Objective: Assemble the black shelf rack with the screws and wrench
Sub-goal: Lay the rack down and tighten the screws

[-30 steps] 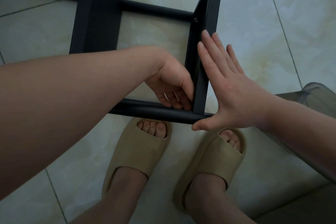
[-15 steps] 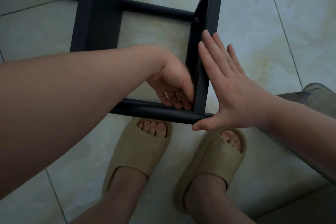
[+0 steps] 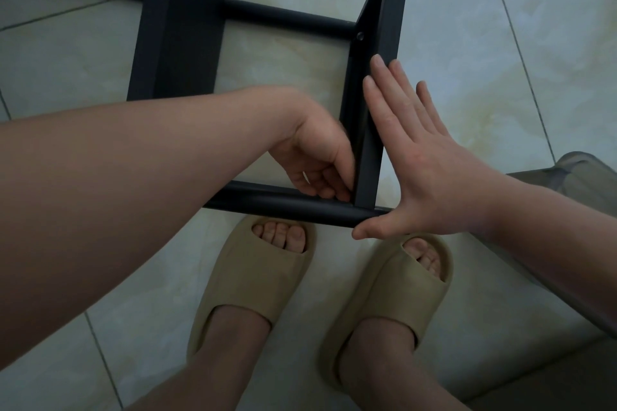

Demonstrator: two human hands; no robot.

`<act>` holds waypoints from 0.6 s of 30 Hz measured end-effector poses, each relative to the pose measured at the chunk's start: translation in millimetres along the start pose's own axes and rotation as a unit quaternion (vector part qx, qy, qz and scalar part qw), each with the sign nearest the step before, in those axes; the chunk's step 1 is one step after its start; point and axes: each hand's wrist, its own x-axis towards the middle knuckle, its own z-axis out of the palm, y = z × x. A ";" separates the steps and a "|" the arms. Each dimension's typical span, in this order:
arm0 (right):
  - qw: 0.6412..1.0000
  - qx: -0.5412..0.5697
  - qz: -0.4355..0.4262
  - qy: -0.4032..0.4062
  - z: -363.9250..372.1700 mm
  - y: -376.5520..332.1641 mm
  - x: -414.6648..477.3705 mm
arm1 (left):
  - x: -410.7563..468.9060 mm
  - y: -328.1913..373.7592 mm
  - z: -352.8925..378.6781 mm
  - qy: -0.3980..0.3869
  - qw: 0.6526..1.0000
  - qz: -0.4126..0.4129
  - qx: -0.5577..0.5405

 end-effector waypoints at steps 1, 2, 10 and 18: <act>1.000 0.000 0.000 0.001 -0.1 0.0 -0.1 | 0.7 -0.3 0.2 0.002 1.000 0.005 -0.006; 1.000 0.000 0.000 0.002 -0.1 0.0 0.0 | 0.6 -0.5 -0.1 0.002 1.000 0.013 -0.013; 1.000 0.001 0.000 0.003 -0.4 0.0 0.4 | -5.9 -0.7 -4.5 0.019 1.000 -0.014 0.011; 1.000 0.003 0.000 0.004 0.3 -0.5 0.5 | 1.3 0.1 0.3 0.010 0.999 0.016 -0.035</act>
